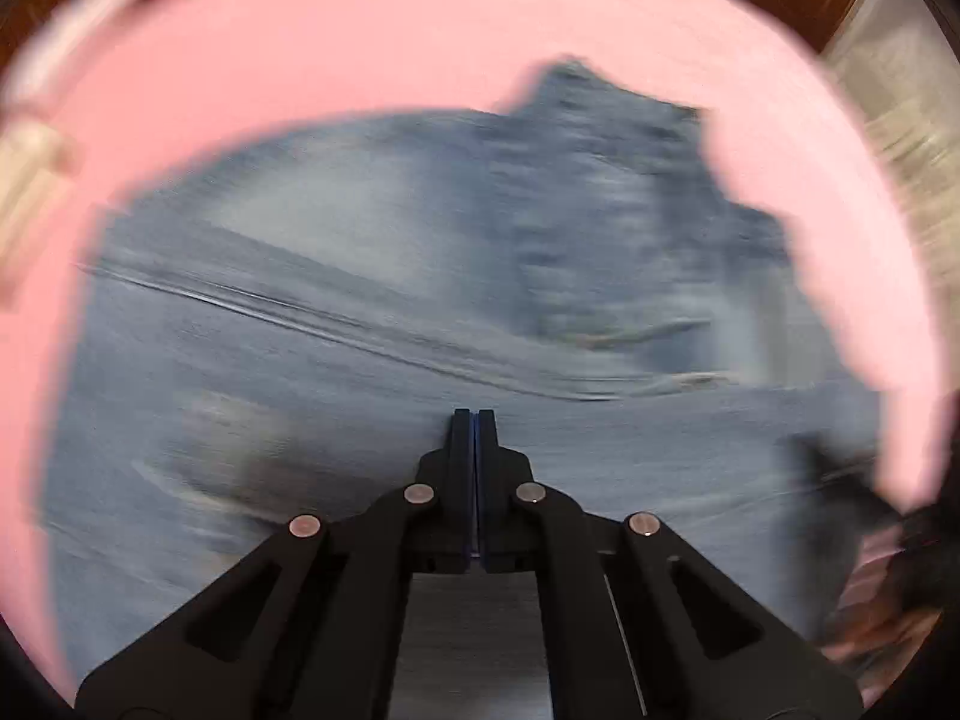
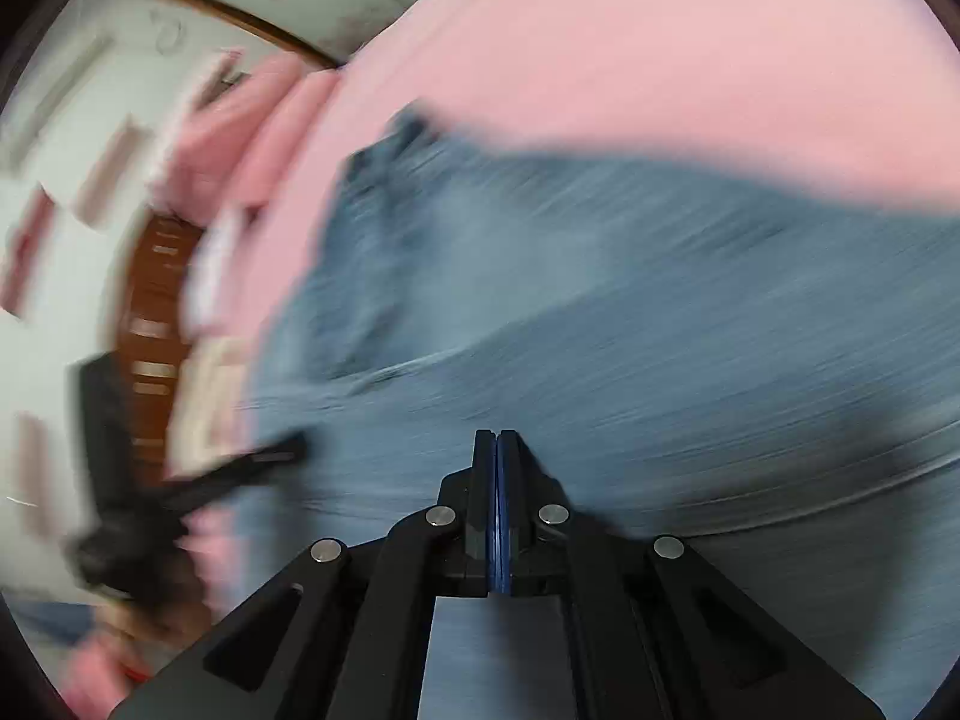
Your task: Fold large clothes
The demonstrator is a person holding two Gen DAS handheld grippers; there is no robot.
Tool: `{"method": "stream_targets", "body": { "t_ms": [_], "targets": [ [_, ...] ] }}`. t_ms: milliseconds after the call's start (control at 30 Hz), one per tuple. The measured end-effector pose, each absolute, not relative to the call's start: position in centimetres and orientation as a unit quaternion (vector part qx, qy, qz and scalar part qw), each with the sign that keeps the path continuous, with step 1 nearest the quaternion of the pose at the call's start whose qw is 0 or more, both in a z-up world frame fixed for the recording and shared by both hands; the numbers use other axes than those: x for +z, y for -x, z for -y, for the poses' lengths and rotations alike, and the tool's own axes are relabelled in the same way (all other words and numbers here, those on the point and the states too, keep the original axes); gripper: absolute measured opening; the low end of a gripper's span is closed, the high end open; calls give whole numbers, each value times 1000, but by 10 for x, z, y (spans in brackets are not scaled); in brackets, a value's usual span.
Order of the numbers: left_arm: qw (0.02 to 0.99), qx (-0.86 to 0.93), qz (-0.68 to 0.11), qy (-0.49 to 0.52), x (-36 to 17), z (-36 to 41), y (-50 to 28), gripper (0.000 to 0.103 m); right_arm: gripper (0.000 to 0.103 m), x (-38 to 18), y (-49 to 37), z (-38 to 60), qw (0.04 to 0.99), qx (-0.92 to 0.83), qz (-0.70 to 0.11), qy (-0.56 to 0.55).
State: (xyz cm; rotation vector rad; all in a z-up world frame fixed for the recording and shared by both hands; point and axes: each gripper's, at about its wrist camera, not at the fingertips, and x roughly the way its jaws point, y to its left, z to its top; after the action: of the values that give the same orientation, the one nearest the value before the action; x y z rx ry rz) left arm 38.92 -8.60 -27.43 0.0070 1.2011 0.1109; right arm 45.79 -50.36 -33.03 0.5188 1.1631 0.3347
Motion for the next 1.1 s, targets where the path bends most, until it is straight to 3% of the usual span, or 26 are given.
{"method": "stream_targets", "body": {
  "t_ms": [33, 167, 367, 467, 567, 800, 900, 1100],
  "targets": [
    [823, 79, -561, -41, -275, 80, -387, 1, 0, -330, -457, 524, 800, 150, -532, -232],
    [818, 30, -574, 26, -277, 47, -382, 1, 0, -335, -455, 580, 810, 119, -531, -219],
    [812, 69, -580, -1, -283, 62, -389, 1, 0, -321, -432, 624, 841, -13, -500, -207],
    [820, 82, -567, -4, -282, 66, -377, 1, 0, -318, -426, 614, 836, -24, -516, -183],
    [830, 78, -548, 66, -279, 51, -350, 1, 0, -307, -409, 603, 834, -29, -526, -163],
    [808, 34, -560, 179, -279, 26, -295, 1, 0, -311, -311, 575, 774, -72, -561, -284],
    [799, 26, -578, 163, -263, 31, -265, 1, 0, -310, -261, 552, 759, -90, -556, -325],
    [778, 4, -622, 86, -228, 39, -189, 2, 4, -280, -199, 483, 741, -94, -619, -245]
  ]
}}
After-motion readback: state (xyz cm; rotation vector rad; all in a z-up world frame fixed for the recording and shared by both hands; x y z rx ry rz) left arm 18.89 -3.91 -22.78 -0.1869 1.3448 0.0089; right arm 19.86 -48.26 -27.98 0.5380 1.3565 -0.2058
